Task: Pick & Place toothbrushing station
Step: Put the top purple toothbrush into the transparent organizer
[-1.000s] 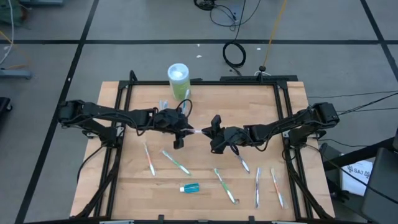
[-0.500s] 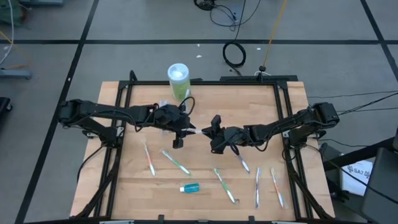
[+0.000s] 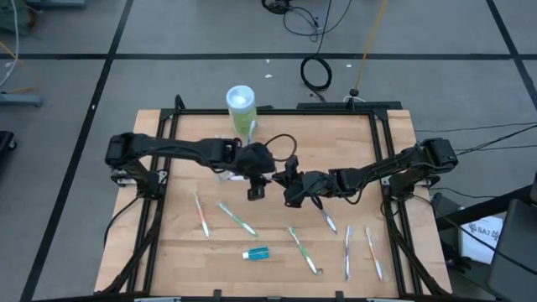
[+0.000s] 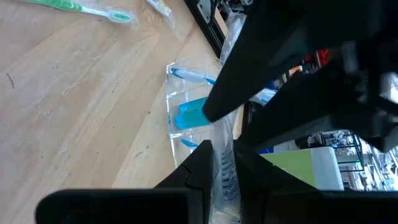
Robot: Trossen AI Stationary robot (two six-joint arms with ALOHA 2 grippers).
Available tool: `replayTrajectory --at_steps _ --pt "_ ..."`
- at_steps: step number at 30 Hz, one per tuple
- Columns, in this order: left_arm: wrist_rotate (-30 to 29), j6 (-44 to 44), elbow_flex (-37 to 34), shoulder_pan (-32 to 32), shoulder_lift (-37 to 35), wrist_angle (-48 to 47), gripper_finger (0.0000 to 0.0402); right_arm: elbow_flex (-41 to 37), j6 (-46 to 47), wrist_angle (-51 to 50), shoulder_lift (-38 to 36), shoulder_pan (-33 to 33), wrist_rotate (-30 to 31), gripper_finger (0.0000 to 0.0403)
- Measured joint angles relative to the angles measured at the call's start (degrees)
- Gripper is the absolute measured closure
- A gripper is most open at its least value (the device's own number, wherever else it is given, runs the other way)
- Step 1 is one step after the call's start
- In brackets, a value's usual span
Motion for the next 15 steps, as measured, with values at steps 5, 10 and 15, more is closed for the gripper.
replayTrajectory --at_steps 5,10,15 --pt "-0.6 -1.0 0.0 0.6 0.4 -1.1 0.0218 0.0 0.0 0.0 0.0 0.0 0.0 0.0364" --pt "-0.6 -0.4 -0.3 0.6 0.6 -1.2 0.0226 0.0 0.0 0.0 0.0 0.0 0.1 0.0364" --pt "0.5 -0.8 -0.3 0.6 0.6 0.0 0.0283 0.0 -0.3 0.0 0.0 0.0 0.1 0.0364"
